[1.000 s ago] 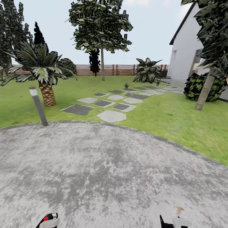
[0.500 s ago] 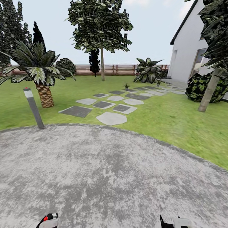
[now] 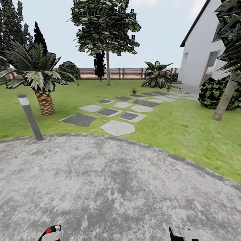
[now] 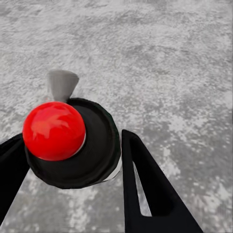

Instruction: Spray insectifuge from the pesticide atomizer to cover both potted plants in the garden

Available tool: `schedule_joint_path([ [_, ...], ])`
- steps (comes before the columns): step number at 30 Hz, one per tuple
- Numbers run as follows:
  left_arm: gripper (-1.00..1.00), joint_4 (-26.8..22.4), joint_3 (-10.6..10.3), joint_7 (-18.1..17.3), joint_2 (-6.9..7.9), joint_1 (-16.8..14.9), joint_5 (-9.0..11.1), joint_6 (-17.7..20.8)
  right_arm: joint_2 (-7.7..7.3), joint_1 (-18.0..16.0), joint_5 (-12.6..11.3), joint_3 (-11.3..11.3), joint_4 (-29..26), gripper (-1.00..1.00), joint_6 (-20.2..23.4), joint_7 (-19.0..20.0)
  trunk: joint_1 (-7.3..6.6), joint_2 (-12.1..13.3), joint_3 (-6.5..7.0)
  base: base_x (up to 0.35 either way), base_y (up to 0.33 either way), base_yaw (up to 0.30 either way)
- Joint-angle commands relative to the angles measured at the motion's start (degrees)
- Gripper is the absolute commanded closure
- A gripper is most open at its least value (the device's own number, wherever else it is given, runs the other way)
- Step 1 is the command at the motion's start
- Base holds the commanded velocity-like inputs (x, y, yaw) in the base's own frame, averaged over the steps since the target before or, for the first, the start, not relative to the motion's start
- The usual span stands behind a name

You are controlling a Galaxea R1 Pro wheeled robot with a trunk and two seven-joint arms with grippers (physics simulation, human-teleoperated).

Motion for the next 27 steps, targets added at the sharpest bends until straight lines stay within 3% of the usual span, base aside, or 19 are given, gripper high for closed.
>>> schedule_joint_path([
  [1, 1.0, 0.04, -0.12, -0.03, 0.01, -0.03, 0.37, -0.17, 0.01, -0.04, 0.6, -0.5, 0.06, -1.0, -0.19, -0.02, 0.02, -0.02, -0.05, 0.336, 0.0, 0.0],
  [27, 1.0, 0.09, -0.16, -0.03, 0.01, -0.02, 0.4, -0.17, 0.01, -0.04, 0.69, -0.45, 0.07, -1.0, -0.12, 0.05, 0.02, -0.02, -0.05, 0.335, 0.0, 0.0],
])
